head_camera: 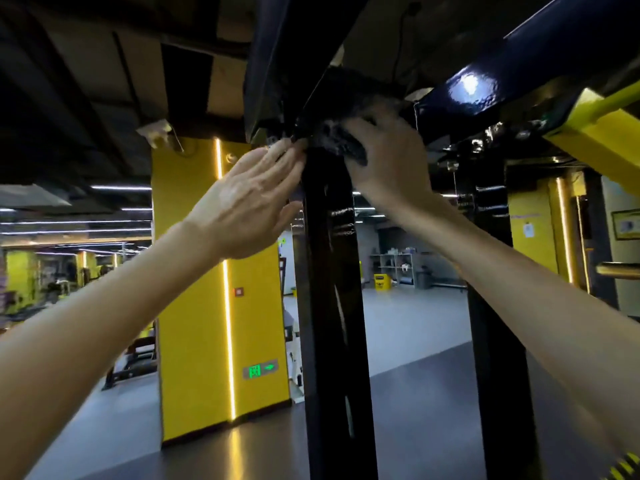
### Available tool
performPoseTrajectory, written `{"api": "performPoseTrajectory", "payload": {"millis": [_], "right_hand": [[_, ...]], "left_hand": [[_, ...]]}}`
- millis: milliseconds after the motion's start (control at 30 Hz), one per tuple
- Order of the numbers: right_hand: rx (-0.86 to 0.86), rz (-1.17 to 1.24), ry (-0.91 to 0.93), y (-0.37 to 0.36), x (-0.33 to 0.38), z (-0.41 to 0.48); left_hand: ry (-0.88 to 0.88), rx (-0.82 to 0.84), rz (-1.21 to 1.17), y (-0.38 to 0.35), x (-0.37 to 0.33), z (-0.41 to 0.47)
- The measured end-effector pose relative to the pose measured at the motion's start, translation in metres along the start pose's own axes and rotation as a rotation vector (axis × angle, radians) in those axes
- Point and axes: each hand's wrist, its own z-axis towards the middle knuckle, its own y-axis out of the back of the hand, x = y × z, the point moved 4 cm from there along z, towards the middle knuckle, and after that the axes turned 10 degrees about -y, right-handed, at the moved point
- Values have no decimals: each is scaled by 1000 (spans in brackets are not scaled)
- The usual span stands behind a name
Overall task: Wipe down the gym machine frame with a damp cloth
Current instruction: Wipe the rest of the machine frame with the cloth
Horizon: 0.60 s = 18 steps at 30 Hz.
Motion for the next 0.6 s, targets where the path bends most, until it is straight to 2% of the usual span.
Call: {"api": "performPoseTrajectory", "payload": {"millis": [133,333,500,600], "right_hand": [[40,-54,114,-25,9,14],[45,173,191,-46,-8,-13],[36,199,220,-49,-17,-58],[102,162,288,-48,-21,-98]], "left_hand": [[-106,70,129,-4,20,12],[-272,89,152,-10,26,6],[-257,121,71,-18,30,5],[-262,101,31,-18,26,6]]}}
